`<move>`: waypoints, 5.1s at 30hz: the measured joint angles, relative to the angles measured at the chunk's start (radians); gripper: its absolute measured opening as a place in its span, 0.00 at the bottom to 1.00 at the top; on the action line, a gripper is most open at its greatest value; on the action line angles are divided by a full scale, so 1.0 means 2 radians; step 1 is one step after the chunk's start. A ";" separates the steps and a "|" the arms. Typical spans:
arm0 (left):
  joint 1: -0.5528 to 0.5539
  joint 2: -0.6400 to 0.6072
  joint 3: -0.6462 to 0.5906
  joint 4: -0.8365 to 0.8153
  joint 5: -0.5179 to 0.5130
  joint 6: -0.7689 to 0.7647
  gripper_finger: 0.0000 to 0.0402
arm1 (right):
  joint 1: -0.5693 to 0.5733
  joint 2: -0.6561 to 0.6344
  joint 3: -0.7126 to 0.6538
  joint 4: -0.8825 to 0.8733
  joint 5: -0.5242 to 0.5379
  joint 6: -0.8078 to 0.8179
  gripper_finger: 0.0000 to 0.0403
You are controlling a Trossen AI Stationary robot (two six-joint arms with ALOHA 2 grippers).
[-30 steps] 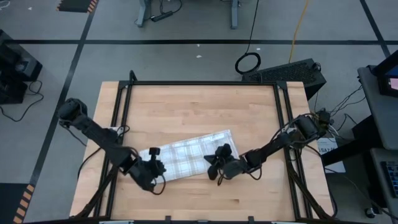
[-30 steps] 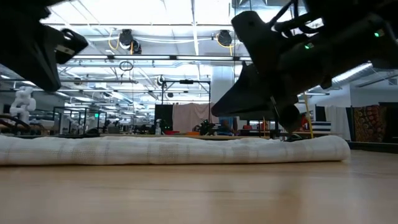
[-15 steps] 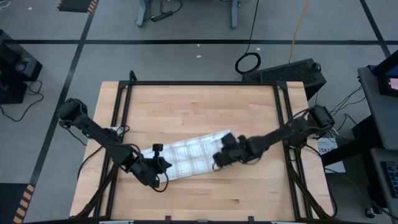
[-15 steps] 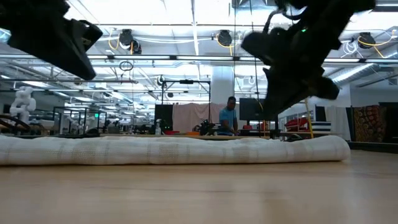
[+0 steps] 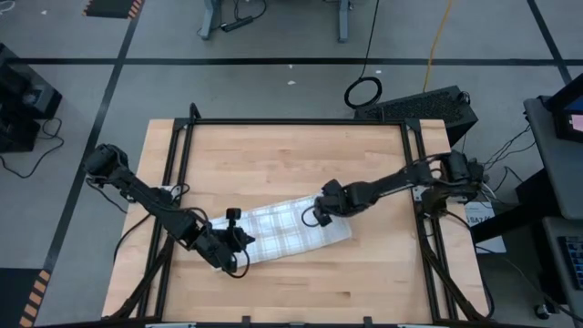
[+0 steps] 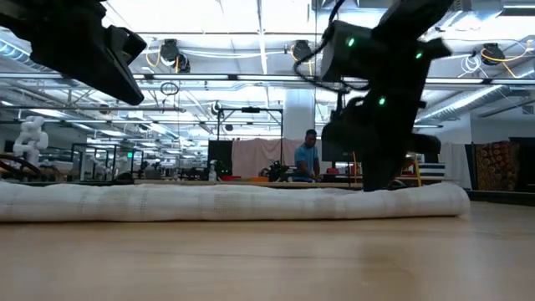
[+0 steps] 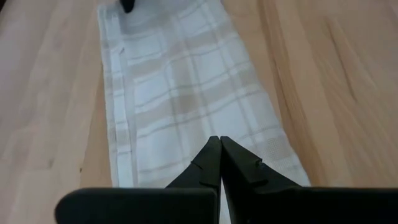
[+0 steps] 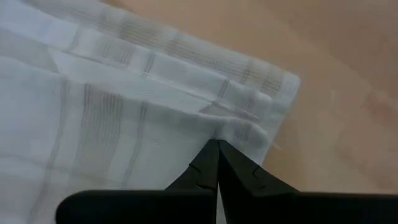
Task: Roll towel
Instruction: Roll the white kitchen towel
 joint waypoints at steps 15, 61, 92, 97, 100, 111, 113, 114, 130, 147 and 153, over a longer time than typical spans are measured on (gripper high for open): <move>0.029 0.000 0.000 0.014 -0.011 0.008 0.03 | -0.164 0.018 -0.001 0.132 0.007 -0.293 0.00; 0.051 0.000 0.000 0.043 -0.060 -0.032 0.03 | -0.247 0.051 0.007 0.270 -0.048 -0.541 0.00; 0.055 0.006 -0.107 -0.080 0.051 -0.256 0.03 | 0.075 -0.072 0.001 0.187 0.011 -0.278 0.00; 0.046 0.006 -0.107 -0.071 0.064 -0.268 0.03 | 0.112 -0.072 0.001 0.188 0.011 -0.267 0.00; 0.046 0.006 -0.107 -0.042 0.082 -0.269 0.03 | 0.132 -0.072 0.001 0.189 0.011 -0.262 0.00; 0.047 0.074 -0.107 0.111 0.087 -0.267 0.03 | 0.209 -0.072 0.001 0.195 0.065 -0.253 0.00; 0.047 0.098 -0.105 0.157 0.084 -0.265 0.03 | 0.221 -0.072 0.001 0.196 0.085 -0.254 0.00; 0.047 0.109 -0.105 0.184 0.083 -0.263 0.03 | 0.227 -0.071 0.001 0.198 0.096 -0.254 0.00; 0.042 0.169 -0.039 0.257 0.135 -0.136 0.02 | 0.282 -0.037 0.001 0.198 0.132 -0.267 0.00; -0.029 0.169 -0.020 0.223 0.136 -0.104 0.04 | 0.337 -0.038 0.002 0.154 0.129 -0.252 0.00; -0.025 0.169 0.021 0.217 0.112 -0.019 0.21 | 0.336 -0.038 0.002 0.151 0.128 -0.295 0.11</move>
